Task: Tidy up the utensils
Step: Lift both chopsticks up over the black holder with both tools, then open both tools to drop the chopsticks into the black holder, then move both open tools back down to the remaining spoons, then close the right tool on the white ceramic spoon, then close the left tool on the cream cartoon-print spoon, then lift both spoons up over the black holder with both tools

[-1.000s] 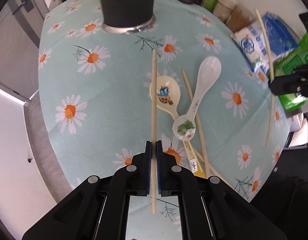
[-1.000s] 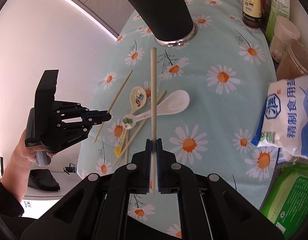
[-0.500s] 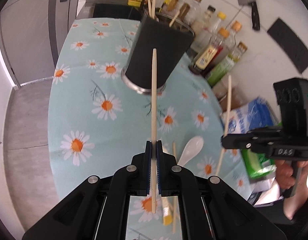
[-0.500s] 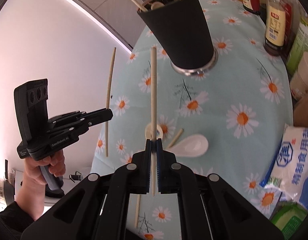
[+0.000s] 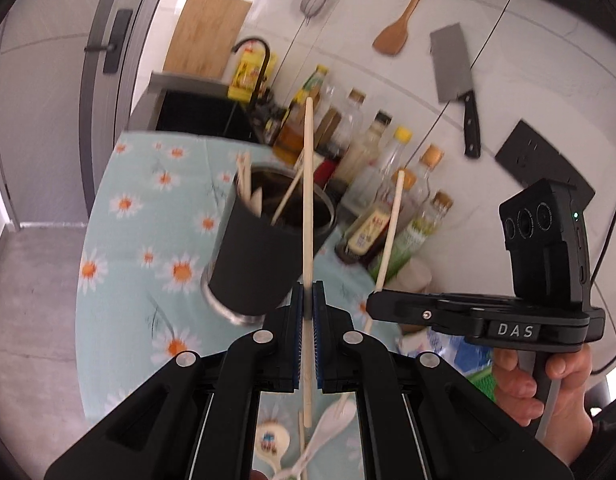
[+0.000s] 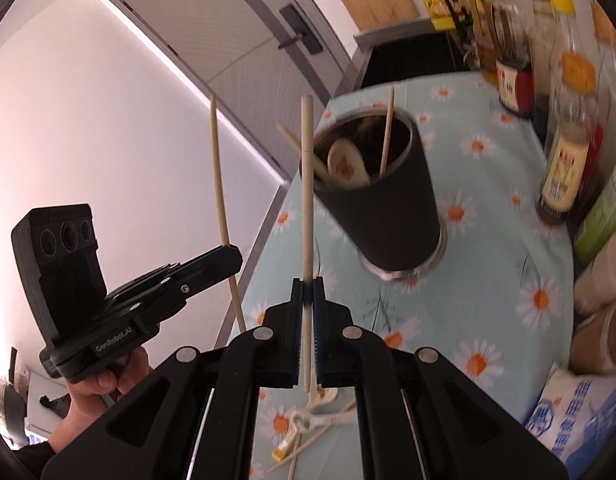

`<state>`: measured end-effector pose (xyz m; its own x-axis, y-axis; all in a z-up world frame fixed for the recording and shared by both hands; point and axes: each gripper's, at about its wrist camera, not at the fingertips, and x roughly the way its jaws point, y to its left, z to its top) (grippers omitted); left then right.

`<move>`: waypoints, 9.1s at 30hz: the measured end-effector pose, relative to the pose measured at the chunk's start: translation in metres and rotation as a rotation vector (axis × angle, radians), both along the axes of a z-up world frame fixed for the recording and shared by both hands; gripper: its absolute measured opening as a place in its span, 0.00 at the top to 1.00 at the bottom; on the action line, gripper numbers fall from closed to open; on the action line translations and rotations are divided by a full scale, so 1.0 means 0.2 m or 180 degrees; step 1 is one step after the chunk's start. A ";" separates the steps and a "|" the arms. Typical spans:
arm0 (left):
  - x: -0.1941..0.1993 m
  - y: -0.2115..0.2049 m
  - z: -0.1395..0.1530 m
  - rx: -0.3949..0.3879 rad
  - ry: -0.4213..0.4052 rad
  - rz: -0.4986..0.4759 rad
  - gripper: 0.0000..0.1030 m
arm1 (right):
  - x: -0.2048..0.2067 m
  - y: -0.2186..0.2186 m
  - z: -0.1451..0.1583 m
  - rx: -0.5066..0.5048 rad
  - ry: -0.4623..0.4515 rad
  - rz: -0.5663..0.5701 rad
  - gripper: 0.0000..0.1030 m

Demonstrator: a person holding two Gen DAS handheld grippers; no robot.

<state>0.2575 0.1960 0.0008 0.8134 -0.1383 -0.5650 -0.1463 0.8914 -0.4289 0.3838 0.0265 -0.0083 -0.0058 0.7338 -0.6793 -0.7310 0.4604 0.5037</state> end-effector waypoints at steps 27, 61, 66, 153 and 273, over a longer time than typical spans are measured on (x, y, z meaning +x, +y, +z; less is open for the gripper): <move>0.37 0.19 0.31 0.0222 -0.1186 0.0605 0.96 | 0.40 0.18 0.47 0.0663 -0.0848 -0.0601 0.94; 0.37 0.15 0.04 0.0246 -0.0700 0.0581 0.58 | 0.47 0.19 0.20 0.0355 -0.0306 -0.0707 0.85; 0.34 0.13 0.09 0.0241 -0.0735 0.0558 0.59 | 0.42 0.17 0.23 0.0388 -0.0304 -0.0692 0.85; -0.56 0.06 -0.66 -0.0419 0.0516 -0.0592 0.57 | -0.25 -0.39 -0.81 -0.0442 0.0950 -0.1486 0.84; -0.04 -0.12 0.33 0.1518 -0.0285 0.0030 0.96 | -0.12 -0.10 0.41 -0.0034 -0.1235 -0.0280 0.95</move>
